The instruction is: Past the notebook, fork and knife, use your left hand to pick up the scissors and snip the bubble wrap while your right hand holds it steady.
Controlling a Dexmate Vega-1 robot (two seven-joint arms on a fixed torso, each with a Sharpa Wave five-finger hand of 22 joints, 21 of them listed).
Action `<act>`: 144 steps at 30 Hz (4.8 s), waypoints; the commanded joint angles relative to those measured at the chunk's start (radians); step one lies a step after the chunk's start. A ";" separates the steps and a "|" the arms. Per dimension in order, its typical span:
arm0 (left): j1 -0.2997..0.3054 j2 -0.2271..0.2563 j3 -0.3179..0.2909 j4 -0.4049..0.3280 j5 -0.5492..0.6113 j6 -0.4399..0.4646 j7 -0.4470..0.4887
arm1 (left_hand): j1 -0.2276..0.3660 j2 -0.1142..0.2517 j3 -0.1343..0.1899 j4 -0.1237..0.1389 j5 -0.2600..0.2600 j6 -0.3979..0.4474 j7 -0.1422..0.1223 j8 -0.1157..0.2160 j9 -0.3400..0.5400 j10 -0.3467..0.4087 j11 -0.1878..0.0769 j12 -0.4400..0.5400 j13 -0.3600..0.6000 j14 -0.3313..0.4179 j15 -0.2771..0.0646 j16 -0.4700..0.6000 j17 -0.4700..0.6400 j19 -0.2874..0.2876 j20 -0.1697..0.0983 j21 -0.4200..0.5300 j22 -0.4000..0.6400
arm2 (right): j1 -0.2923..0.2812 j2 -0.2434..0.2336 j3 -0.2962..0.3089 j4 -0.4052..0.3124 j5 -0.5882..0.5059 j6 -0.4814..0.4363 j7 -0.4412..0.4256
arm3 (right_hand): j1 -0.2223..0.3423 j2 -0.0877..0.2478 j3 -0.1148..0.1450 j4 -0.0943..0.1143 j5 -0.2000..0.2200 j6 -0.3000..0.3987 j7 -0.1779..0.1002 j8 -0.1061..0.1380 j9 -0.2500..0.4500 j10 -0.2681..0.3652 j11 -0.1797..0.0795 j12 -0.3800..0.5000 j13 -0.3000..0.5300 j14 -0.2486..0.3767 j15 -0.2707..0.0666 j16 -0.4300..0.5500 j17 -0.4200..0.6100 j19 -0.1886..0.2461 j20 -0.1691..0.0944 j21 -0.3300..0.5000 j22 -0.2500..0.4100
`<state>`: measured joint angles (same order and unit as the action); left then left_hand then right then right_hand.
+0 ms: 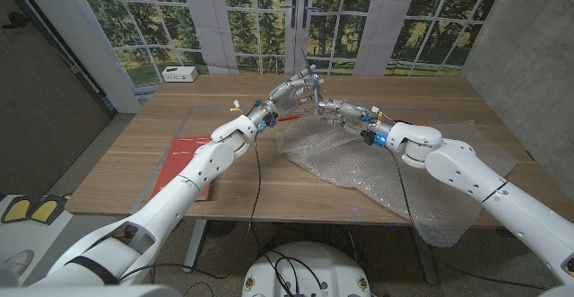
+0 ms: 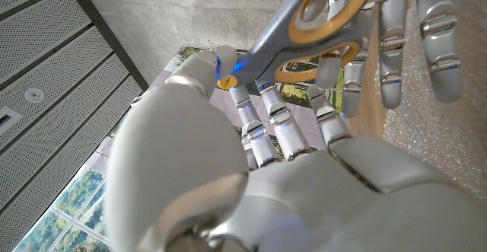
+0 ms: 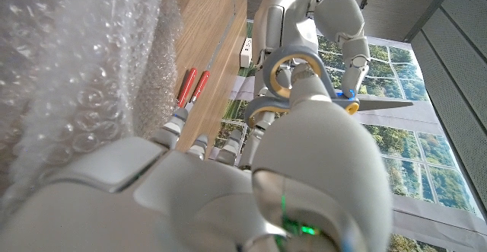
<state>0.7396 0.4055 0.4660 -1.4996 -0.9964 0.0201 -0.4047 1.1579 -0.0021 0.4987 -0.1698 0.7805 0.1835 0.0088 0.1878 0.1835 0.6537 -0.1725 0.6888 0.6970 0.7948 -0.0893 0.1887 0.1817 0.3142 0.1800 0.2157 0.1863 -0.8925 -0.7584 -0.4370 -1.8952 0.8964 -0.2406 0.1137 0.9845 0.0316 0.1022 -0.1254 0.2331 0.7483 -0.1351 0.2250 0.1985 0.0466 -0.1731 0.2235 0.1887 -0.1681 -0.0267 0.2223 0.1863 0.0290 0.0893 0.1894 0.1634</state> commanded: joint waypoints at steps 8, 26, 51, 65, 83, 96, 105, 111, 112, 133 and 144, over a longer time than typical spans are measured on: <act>-0.021 -0.017 0.006 0.036 0.003 0.001 -0.023 | 0.003 0.006 0.005 0.006 0.004 0.000 -0.002 0.002 0.003 0.021 -0.021 0.133 0.007 -0.003 -0.070 -0.002 -0.001 0.000 -0.008 0.001 0.003 | 0.016 0.003 -0.005 -0.006 0.005 -0.049 -0.050 | 0.012 -0.002 -0.007 -0.003 0.010 0.053 0.002 0.019 0.008 0.036 -0.011 0.011 0.004 0.001 -0.074 0.006 0.001 0.019 -0.002 0.000 0.002; -0.029 -0.030 0.006 0.065 0.003 0.006 -0.028 | 0.000 0.004 0.000 0.008 0.001 0.000 -0.003 0.002 0.004 0.018 -0.022 0.129 0.005 -0.012 -0.069 -0.001 0.001 0.001 -0.008 0.002 0.003 | 0.030 0.000 -0.019 -0.034 0.004 -0.094 -0.074 | 0.004 -0.007 -0.021 0.004 0.010 0.017 0.016 -0.004 0.010 0.032 0.024 -0.001 0.006 -0.001 -0.062 -0.001 0.002 0.022 0.007 -0.004 0.002; -0.031 -0.049 0.020 0.074 0.029 -0.018 -0.037 | 0.014 0.006 0.001 0.002 -0.004 -0.005 -0.004 0.001 0.004 0.015 -0.023 0.128 0.010 -0.039 -0.094 -0.006 -0.001 0.016 -0.041 0.008 0.003 | 0.043 -0.023 -0.018 -0.015 0.050 -0.112 0.018 | 0.006 0.014 -0.036 0.012 0.009 -0.016 -0.004 -0.027 0.014 -0.074 0.076 -0.040 0.005 -0.065 -0.032 -0.027 0.004 -0.044 0.024 -0.015 0.002; -0.027 -0.041 0.024 0.068 0.066 -0.063 -0.033 | 0.026 0.011 -0.003 0.000 -0.011 -0.009 -0.003 0.001 0.004 0.018 -0.021 0.128 0.011 -0.048 -0.097 -0.002 0.002 0.014 -0.047 0.006 0.003 | 0.050 -0.040 -0.019 -0.015 0.068 -0.132 0.054 | 0.022 0.038 -0.045 0.007 -0.002 -0.025 -0.002 -0.001 0.041 0.078 0.264 0.016 0.002 0.012 0.153 -0.001 0.002 -0.023 0.070 0.001 0.002; -0.024 -0.039 0.023 0.074 0.061 -0.078 -0.059 | 0.034 0.017 -0.003 0.001 -0.016 -0.011 -0.006 0.001 0.004 0.019 -0.023 0.129 0.012 -0.047 -0.104 0.000 0.001 0.015 -0.049 0.006 0.002 | 0.059 -0.056 -0.021 -0.037 0.068 -0.170 0.030 | 0.057 0.063 -0.039 -0.003 -0.020 -0.080 -0.044 0.017 0.122 0.384 0.116 0.075 0.020 0.171 0.112 0.021 -0.001 0.068 0.059 0.004 0.001; -0.023 -0.042 0.018 0.083 0.055 -0.090 -0.073 | 0.040 0.019 -0.005 0.001 -0.020 -0.012 -0.010 0.001 0.004 0.016 -0.022 0.130 0.015 -0.053 -0.110 0.000 0.003 0.011 -0.047 0.005 0.002 | 0.056 -0.065 -0.015 -0.057 0.066 -0.181 0.005 | 0.051 0.064 -0.046 -0.001 -0.027 -0.067 -0.027 0.050 0.177 0.485 0.045 0.116 0.070 0.262 0.072 0.031 0.003 0.139 0.035 0.011 0.003; -0.013 -0.036 0.012 0.070 0.056 -0.102 -0.072 | 0.046 0.024 -0.006 0.000 -0.024 -0.013 -0.009 0.001 0.004 0.018 -0.021 0.129 0.013 -0.054 -0.112 0.001 0.003 0.010 -0.046 0.004 0.002 | 0.061 -0.077 -0.010 -0.075 0.071 -0.189 0.013 | 0.040 0.066 -0.051 0.004 -0.034 -0.075 -0.021 0.065 0.210 0.528 0.038 0.149 0.121 0.318 0.053 0.043 0.010 0.207 0.054 0.020 0.006; -0.010 -0.035 0.011 0.065 0.056 -0.106 -0.071 | 0.045 0.023 -0.007 0.002 -0.025 -0.012 -0.010 0.002 0.004 0.016 -0.021 0.130 0.015 -0.052 -0.112 0.002 0.002 0.009 -0.046 0.004 0.002 | 0.066 -0.089 -0.004 -0.091 0.083 -0.203 0.018 | 0.031 0.068 -0.055 0.005 -0.036 -0.082 -0.018 0.076 0.248 0.535 0.049 0.183 0.174 0.377 0.038 0.059 0.017 0.296 0.062 0.038 0.009; -0.009 -0.035 0.011 0.065 0.055 -0.106 -0.071 | 0.044 0.023 -0.006 0.003 -0.025 -0.012 -0.011 0.002 0.004 0.017 -0.022 0.130 0.015 -0.053 -0.112 0.001 0.002 0.009 -0.046 0.004 0.002 | 0.067 -0.091 -0.006 -0.091 0.078 -0.198 0.026 | 0.030 0.069 -0.055 0.005 -0.036 -0.083 -0.018 0.078 0.253 0.532 0.050 0.188 0.183 0.385 0.033 0.062 0.019 0.312 0.070 0.042 0.011; -0.005 -0.026 0.013 0.055 0.052 -0.101 -0.071 | 0.044 0.025 -0.010 0.005 -0.030 -0.011 -0.011 0.002 0.004 0.018 -0.024 0.130 0.012 -0.050 -0.117 0.003 0.003 0.003 -0.044 0.002 0.002 | 0.054 -0.108 0.016 -0.104 0.133 -0.206 0.049 | 0.048 0.061 -0.051 -0.012 -0.043 -0.052 -0.003 0.221 0.452 0.136 0.129 0.155 0.352 0.294 0.067 0.042 0.089 0.320 0.112 0.021 0.021; -0.003 -0.023 0.016 0.052 0.053 -0.099 -0.078 | 0.045 0.027 -0.011 0.006 -0.032 -0.008 -0.009 0.003 0.004 0.019 -0.024 0.131 0.011 -0.048 -0.118 0.004 0.003 0.002 -0.043 0.002 0.002 | 0.038 -0.112 0.027 -0.125 0.149 -0.207 0.022 | 0.112 0.066 -0.026 -0.028 -0.043 -0.024 0.017 0.339 0.573 0.313 0.096 0.134 0.268 0.298 0.049 0.047 0.069 0.309 0.082 0.018 0.019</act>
<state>0.7337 0.3782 0.4786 -1.4445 -0.9435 -0.0834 -0.4766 1.1847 -0.0020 0.4849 -0.1693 0.7417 0.1765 0.0016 0.1878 0.1835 0.6516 -0.1745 0.7779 0.7070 0.7450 -0.0750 0.1889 0.1790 0.3211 0.1375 0.2156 0.1863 -0.8434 -0.8659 -0.4185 -2.0057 1.0304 -0.4475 0.1510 1.0746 0.0930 0.0653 -0.1517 0.1944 0.7308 -0.1111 0.5422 0.7474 0.3129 -0.0863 0.3501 0.4663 0.1085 0.0222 0.2584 0.2552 0.3319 0.1789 0.2090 0.1794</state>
